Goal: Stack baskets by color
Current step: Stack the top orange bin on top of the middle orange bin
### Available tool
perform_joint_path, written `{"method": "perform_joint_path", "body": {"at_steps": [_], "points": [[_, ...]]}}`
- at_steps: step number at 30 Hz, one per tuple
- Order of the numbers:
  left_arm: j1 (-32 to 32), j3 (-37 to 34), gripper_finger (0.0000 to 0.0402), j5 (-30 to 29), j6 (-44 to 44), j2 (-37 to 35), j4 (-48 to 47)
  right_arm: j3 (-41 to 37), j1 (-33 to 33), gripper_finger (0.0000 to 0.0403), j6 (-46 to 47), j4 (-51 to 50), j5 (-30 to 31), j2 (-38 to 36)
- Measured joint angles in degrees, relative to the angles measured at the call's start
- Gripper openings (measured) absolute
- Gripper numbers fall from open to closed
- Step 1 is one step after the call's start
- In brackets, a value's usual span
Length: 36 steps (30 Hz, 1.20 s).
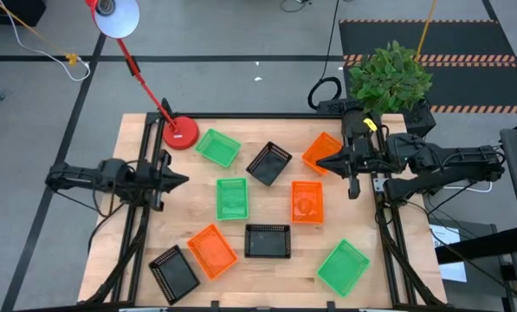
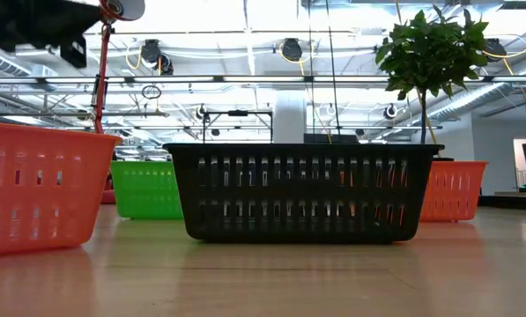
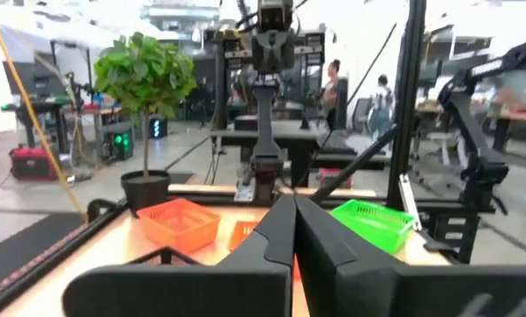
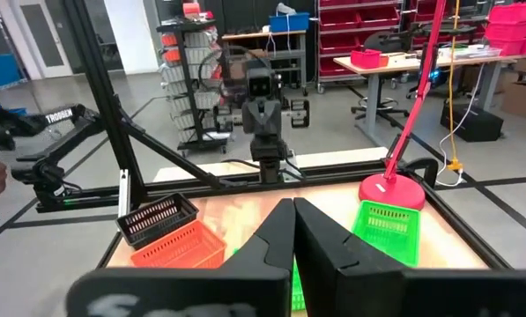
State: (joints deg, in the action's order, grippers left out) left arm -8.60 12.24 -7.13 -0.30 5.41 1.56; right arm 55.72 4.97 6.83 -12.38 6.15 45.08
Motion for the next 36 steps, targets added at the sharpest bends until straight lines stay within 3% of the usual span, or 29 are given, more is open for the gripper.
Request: {"method": "perform_joint_path", "body": {"at_steps": [22,36], "points": [[-0.15,45.87,0.0003,-1.55,0.29,37.85,-22.60,0.00,0.00,0.0000,0.03,-4.03,-0.20,0.00],[-2.49,47.11,0.0016,-0.91,0.70,52.14,-22.45,-5.52,0.00,0.0000,3.38,-4.13,-0.20,0.00]]}}
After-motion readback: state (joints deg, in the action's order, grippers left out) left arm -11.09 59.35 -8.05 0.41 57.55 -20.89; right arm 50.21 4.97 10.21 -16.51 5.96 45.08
